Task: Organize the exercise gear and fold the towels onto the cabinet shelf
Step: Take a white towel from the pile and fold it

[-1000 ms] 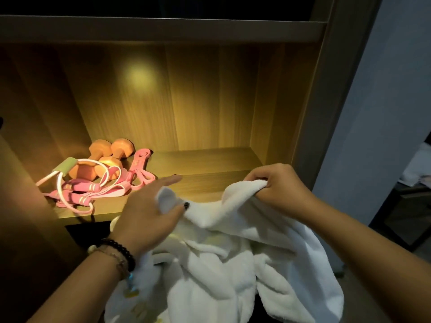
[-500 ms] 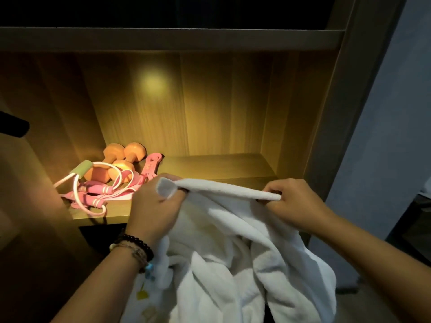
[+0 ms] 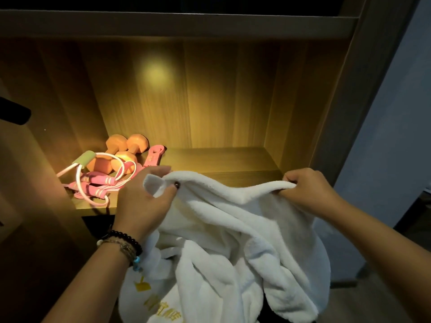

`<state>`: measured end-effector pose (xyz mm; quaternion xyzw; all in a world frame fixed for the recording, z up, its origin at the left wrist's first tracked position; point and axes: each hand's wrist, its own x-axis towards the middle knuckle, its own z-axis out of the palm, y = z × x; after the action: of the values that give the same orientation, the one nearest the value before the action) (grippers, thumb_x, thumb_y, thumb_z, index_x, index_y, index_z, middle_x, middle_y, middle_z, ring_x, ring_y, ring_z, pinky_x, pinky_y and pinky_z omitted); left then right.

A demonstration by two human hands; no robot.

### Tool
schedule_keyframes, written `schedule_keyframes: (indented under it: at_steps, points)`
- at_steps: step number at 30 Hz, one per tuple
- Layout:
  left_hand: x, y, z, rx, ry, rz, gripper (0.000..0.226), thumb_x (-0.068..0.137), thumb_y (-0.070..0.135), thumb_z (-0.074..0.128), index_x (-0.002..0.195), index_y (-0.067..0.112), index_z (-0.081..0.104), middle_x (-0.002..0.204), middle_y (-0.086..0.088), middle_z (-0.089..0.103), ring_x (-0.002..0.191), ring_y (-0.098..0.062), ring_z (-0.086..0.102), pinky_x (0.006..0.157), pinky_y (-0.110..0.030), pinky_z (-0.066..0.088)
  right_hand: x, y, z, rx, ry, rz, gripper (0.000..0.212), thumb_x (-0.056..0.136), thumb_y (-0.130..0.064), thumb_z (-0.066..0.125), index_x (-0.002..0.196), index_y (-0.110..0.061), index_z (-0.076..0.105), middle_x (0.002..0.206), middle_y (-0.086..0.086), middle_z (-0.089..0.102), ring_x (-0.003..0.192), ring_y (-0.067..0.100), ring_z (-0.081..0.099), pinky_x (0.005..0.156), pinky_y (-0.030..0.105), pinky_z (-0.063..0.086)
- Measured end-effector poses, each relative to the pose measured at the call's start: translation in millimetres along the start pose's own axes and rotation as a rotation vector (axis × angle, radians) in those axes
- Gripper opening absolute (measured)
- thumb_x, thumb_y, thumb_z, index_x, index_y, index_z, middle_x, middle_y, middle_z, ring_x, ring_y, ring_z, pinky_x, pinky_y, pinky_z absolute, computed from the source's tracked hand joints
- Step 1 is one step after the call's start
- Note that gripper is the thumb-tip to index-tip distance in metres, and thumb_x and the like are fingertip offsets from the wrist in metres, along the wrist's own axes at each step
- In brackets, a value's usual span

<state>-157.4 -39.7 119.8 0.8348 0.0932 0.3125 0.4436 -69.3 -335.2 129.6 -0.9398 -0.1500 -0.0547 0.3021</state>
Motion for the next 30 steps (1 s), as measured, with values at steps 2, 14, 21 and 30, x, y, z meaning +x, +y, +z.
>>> schedule_keyframes:
  at_steps: [2,14,21,30]
  points:
    - [-4,12,5,-0.006,-0.142,0.147,0.038,0.08,0.019,0.075,0.114,0.032,0.064,0.111,0.026,0.061,0.108,0.01,0.055,0.087,-0.012,0.043,-3,-19,2,0.001,-0.034,-0.13,0.018,0.079,-0.026,0.072,0.063,-0.022,0.066,0.062,-0.003,0.061,0.063,0.012,0.057,0.053,0.025,0.039]
    - [-18,15,36,-0.034,-0.176,0.232,0.023,0.085,0.012,0.069,0.074,0.031,0.06,0.068,0.014,0.063,0.067,0.0,0.057,0.055,-0.013,0.04,-8,-60,1,-0.148,-0.12,-0.296,0.02,0.082,-0.038,0.066,0.072,-0.021,0.068,0.067,0.0,0.062,0.062,0.02,0.057,0.05,0.038,0.042]
    - [-15,-4,23,-0.163,-0.04,0.012,0.029,0.083,0.019,0.07,0.079,0.047,0.062,0.081,0.02,0.066,0.078,0.003,0.059,0.068,-0.029,0.049,-8,-8,-3,-0.046,-0.159,-0.056,0.011,0.085,-0.028,0.067,0.081,-0.02,0.073,0.071,-0.001,0.065,0.066,0.017,0.06,0.056,0.03,0.046]
    - [-23,-2,20,-0.155,0.06,-0.197,0.026,0.081,0.039,0.071,0.093,0.034,0.049,0.1,0.015,0.054,0.089,-0.004,0.052,0.071,-0.025,0.041,-19,-40,-15,0.406,-0.169,-0.035,0.037,0.085,-0.03,0.066,0.119,-0.039,0.055,0.079,-0.012,0.061,0.06,0.0,0.058,0.049,0.014,0.041]
